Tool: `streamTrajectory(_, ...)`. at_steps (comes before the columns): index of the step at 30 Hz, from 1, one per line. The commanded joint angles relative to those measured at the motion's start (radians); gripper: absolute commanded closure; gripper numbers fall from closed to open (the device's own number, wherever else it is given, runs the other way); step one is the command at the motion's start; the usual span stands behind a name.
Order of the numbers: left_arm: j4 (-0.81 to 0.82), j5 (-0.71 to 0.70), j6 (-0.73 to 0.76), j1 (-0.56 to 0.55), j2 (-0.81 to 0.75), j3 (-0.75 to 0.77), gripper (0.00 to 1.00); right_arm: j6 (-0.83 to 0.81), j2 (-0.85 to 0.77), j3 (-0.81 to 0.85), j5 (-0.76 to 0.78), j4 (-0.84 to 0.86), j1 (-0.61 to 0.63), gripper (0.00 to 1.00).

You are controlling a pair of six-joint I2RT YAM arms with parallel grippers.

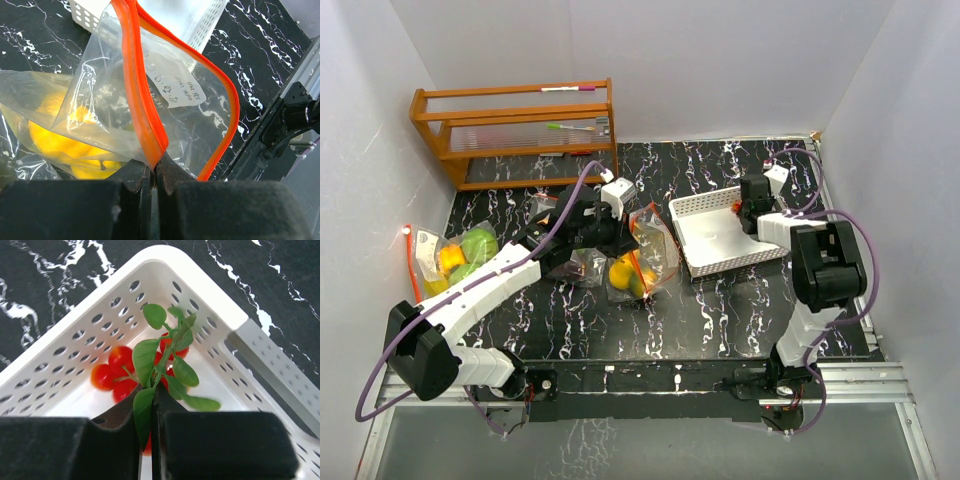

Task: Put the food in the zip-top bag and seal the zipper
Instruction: Pick up the fake fruit from the bin, then place the fake fruit in the zipper food storage bag.

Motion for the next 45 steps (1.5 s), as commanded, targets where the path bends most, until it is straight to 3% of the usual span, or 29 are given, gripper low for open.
streamTrajectory(1,0.001,0.016,0.011,0.010,-0.004,0.004,1.00,-0.014,-0.181,-0.044,-0.109,0.007,-0.002,0.92)
streamTrajectory(9,0.003,0.018,0.009,0.018,0.003,0.004,1.00,-0.094,-0.580,-0.167,-0.447,-0.084,-0.001,0.92)
streamTrajectory(15,0.026,0.045,-0.008,0.022,0.018,-0.005,1.00,-0.153,-0.831,-0.156,-0.746,-0.205,-0.001,0.92)
streamTrajectory(22,0.023,0.060,-0.012,0.024,0.036,0.009,1.00,-0.170,-0.963,-0.120,-1.167,-0.248,0.002,0.92)
streamTrajectory(25,0.021,0.070,-0.012,0.024,0.040,0.014,1.00,-0.127,-0.997,-0.141,-1.268,-0.196,0.009,0.92)
streamTrajectory(35,0.028,0.084,-0.023,0.024,0.049,0.019,1.00,-0.094,-1.010,-0.149,-1.342,-0.168,0.121,0.92)
streamTrajectory(41,0.042,0.101,-0.040,0.024,0.053,0.028,1.00,-0.127,-0.934,-0.153,-1.123,-0.167,0.374,0.92)
streamTrajectory(45,0.035,0.111,-0.046,0.024,0.046,0.037,1.00,-0.139,-0.887,-0.167,-0.923,-0.172,0.434,0.92)
